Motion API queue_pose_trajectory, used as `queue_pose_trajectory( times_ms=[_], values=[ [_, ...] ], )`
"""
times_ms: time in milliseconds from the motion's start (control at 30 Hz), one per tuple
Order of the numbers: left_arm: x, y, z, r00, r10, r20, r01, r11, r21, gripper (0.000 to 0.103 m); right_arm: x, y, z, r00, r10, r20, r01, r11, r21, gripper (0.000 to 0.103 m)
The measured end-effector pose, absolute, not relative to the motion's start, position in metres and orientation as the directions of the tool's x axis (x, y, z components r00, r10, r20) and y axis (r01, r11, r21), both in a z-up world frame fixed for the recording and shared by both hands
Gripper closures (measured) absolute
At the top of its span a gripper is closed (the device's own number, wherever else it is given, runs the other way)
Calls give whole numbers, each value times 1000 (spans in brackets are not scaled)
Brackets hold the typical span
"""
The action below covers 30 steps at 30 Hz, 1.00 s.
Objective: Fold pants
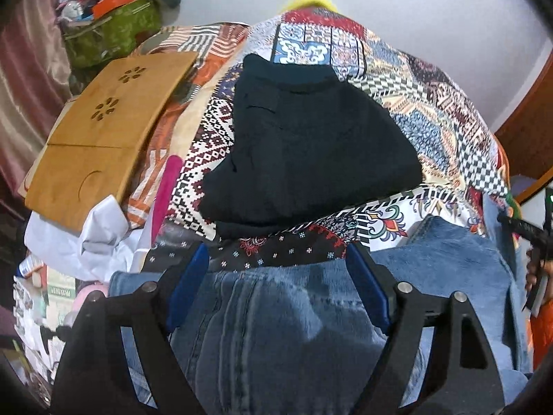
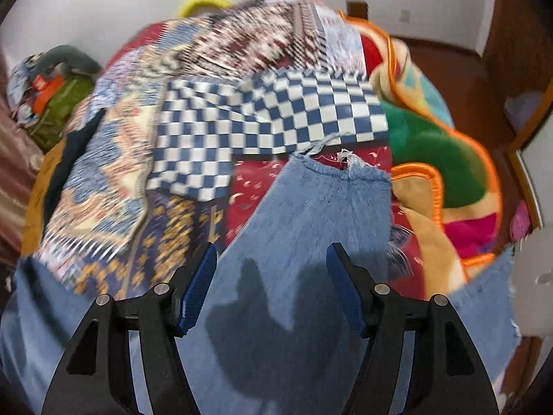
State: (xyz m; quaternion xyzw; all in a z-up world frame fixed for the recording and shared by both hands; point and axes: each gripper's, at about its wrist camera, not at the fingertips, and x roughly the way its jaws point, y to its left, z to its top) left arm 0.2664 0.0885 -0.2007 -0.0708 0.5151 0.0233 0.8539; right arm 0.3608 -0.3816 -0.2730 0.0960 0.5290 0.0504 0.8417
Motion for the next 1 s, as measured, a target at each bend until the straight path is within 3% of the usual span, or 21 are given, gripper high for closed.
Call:
queue_pose_trajectory(
  times_ms=[67,367,400,500,567,767,1000],
  values=[
    [270,84,-204,462,-18,-887,-100,992,-73,22,379,-381,-287,404,180,-897,48,975,217,53],
    [270,67,-212,448,-22,-894,-43,998,-47,22,423,-364,-322,363,105,-926,39,991,127,55],
    [269,65,-212,449,-15,-893,-39,999,-37,22,423,-364,-323,373,95,-923,43,992,120,68],
    [267,58,-210,449,6,-894,-19,1000,-2,22,421,-369,-323,377,85,-922,50,992,112,91],
    [265,51,-207,447,12,-894,3,1000,15,22,418,-374,-318,379,95,-920,44,992,120,95],
    [256,34,-203,412,-10,-911,57,998,14,22,380,-421,-255,506,148,-850,56,978,203,98],
    [234,0,-202,377,-15,-926,96,995,23,22,312,-492,-146,700,206,-684,80,929,361,98]
  ],
)
